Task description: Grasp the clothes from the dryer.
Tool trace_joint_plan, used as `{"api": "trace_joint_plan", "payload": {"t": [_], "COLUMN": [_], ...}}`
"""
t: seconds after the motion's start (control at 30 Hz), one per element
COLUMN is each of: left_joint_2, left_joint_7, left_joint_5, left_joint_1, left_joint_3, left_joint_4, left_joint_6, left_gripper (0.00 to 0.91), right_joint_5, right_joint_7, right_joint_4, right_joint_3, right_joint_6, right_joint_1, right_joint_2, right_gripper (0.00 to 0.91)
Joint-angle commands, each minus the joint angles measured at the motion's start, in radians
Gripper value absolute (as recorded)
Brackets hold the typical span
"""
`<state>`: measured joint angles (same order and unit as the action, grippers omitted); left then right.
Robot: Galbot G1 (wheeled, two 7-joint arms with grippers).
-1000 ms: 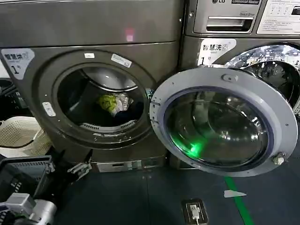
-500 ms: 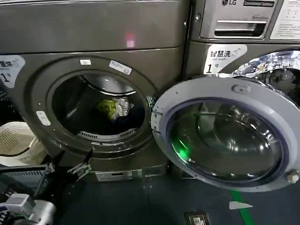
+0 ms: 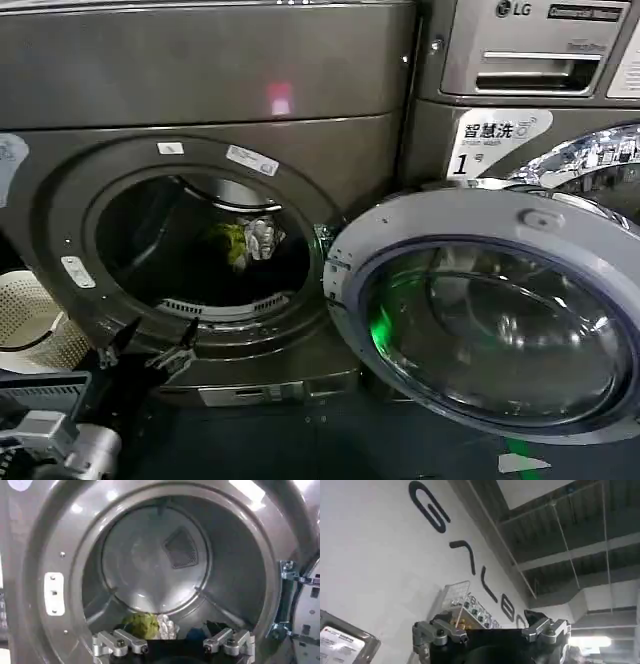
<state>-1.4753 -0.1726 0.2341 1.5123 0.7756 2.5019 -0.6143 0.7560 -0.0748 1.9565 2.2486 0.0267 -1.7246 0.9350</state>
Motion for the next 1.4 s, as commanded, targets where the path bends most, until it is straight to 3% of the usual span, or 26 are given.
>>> {"api": "trace_joint_plan", "payload": {"t": [0.03, 0.23, 0.33, 0.63, 1.4], "left_joint_2": [0.056, 0.061, 0.066, 0.113, 0.040], "left_joint_7": [0.002, 0.018, 0.023, 0.067, 0.095], "left_joint_5": [0.025, 0.046, 0.035, 0.023, 0.013], "left_joint_1": [-0.139, -0.327, -0.425, -0.692, -1.204], "left_joint_3": [-0.013, -0.046, -0.084, -0.197, -0.331], "left_joint_4": [-0.110, -0.280, -0.385, -0.732, -1.449], "left_joint_6": [0.052, 0.082, 0.105, 0.144, 0.276], "left_gripper": [0.907, 0.907, 0.907, 0.907, 0.907], "right_joint_5": [-0.003, 0.019, 0.032, 0.036, 0.037], "right_joint_7": [0.047, 0.049, 0.083, 0.070, 0.056], "right_joint_4": [0.014, 0.050, 0.064, 0.060, 0.057], "right_joint_3": [0.010, 0.044, 0.054, 0.074, 0.078], "right_joint_6": [0.009, 0.064, 0.088, 0.063, 0.052], "right_joint_1": [-0.021, -0.046, -0.048, -0.055, -0.047], "right_joint_2": [-0.004, -0.014, -0.021, -0.034, -0.035], "right_gripper": [0.907, 0.907, 0.907, 0.907, 0.907]}}
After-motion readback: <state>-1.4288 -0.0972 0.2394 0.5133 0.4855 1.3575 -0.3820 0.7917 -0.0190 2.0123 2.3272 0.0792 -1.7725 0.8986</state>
